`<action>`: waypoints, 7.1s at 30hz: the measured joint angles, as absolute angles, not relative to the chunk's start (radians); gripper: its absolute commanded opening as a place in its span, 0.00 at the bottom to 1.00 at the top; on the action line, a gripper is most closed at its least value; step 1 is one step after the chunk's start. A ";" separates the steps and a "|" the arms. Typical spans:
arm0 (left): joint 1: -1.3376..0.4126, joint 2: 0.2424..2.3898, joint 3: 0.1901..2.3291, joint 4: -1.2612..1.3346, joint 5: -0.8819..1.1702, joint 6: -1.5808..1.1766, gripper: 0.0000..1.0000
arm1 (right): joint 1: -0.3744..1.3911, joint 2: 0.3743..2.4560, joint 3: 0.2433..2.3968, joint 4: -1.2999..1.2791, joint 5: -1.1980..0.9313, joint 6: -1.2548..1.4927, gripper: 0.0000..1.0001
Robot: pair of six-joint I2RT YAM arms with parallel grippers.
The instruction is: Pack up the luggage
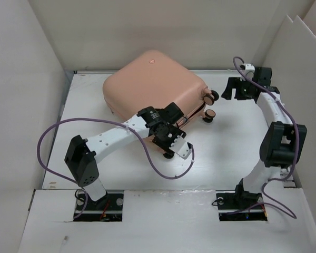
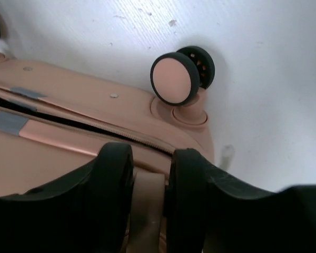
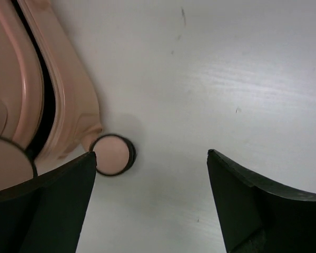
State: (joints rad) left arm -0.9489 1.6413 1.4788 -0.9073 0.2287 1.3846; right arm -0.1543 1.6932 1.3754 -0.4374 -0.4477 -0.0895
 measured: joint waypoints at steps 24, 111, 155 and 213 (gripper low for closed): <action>-0.872 1.675 1.490 -0.635 0.349 0.897 0.00 | 0.255 2.646 2.518 -0.151 -0.648 0.082 0.00; -0.791 1.957 1.866 -0.566 0.444 0.503 0.00 | 0.851 1.401 0.445 0.772 0.154 -0.097 0.00; -0.790 1.957 1.866 -0.562 0.430 0.499 0.00 | 0.898 1.358 0.541 0.511 0.345 0.018 0.18; -0.796 1.957 1.872 -0.575 0.408 0.496 0.00 | 0.463 1.779 0.322 1.266 -0.556 0.261 0.51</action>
State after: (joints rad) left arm -0.7956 1.9568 1.8717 -0.5751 0.4080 0.4957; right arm 0.4629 1.7790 0.3222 1.2655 -0.5564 0.2607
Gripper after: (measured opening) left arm 0.443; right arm 0.512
